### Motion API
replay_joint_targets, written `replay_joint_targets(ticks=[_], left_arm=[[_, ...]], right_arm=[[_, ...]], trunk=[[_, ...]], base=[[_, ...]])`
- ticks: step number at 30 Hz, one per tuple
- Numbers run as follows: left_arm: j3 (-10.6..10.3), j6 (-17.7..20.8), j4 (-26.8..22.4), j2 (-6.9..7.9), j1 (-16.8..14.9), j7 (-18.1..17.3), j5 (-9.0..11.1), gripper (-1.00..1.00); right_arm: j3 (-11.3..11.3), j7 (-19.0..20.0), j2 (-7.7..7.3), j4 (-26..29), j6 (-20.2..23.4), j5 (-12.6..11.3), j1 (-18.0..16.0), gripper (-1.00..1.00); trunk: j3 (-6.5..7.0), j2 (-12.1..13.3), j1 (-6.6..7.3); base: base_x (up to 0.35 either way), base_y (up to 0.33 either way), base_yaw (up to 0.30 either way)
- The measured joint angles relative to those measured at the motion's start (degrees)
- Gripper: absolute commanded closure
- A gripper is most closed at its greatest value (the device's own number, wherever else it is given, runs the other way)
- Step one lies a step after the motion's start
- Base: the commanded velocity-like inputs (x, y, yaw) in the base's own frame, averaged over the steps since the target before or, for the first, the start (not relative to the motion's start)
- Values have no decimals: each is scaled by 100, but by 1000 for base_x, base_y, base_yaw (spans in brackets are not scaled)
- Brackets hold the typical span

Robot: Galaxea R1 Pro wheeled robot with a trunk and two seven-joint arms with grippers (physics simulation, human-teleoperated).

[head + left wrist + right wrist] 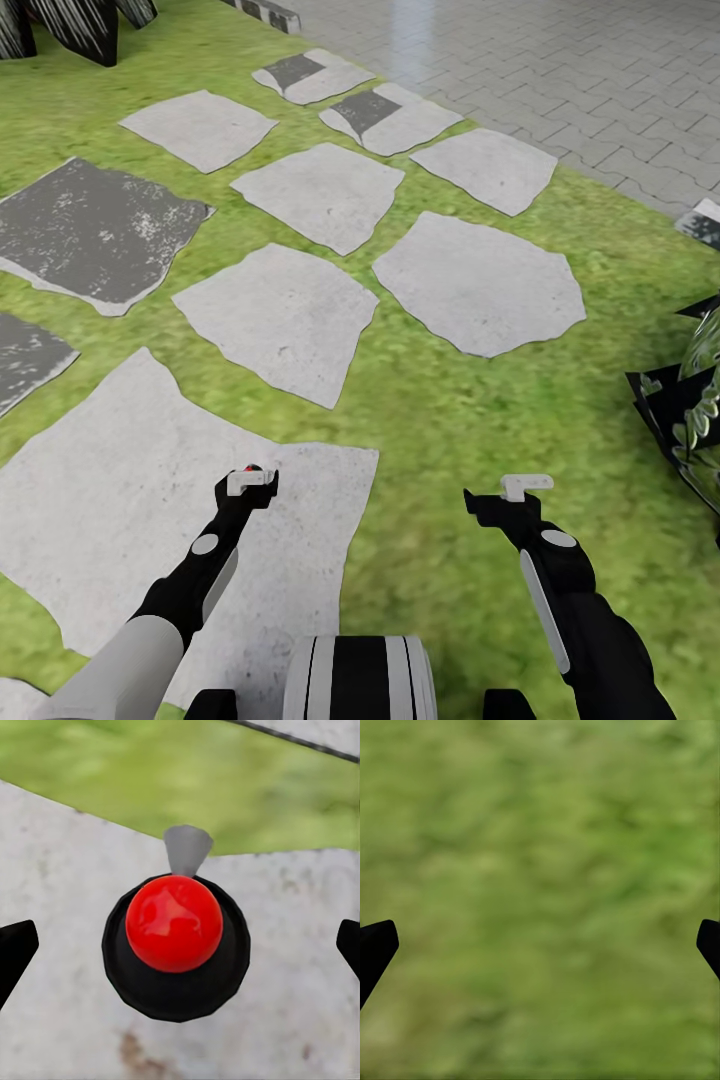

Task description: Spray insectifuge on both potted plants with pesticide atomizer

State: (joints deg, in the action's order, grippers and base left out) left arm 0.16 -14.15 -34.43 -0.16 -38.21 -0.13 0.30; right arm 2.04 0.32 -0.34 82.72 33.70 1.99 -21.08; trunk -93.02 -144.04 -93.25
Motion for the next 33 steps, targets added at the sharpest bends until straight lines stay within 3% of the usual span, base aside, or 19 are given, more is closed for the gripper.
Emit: replay_joint_targets(ticks=[18, 19, 33], left_arm=[[8, 0, 2, 0, 0, 1, 10, -100], [10, 0, 4, 0, 0, 2, 11, 100], [16, 0, 3, 0, 0, 2, 23, 100]], right_arm=[[0, 0, 1, 0, 0, 0, 0, -100], [0, 0, 0, 0, 0, -1, 0, -100], [0, 1, 0, 0, 0, 0, 0, -100]], trunk=[[0, 0, 0], [0, 0, 0], [-1, 0, 0]], base=[[0, 0, 0], [0, 0, 0], [0, 0, 0]])
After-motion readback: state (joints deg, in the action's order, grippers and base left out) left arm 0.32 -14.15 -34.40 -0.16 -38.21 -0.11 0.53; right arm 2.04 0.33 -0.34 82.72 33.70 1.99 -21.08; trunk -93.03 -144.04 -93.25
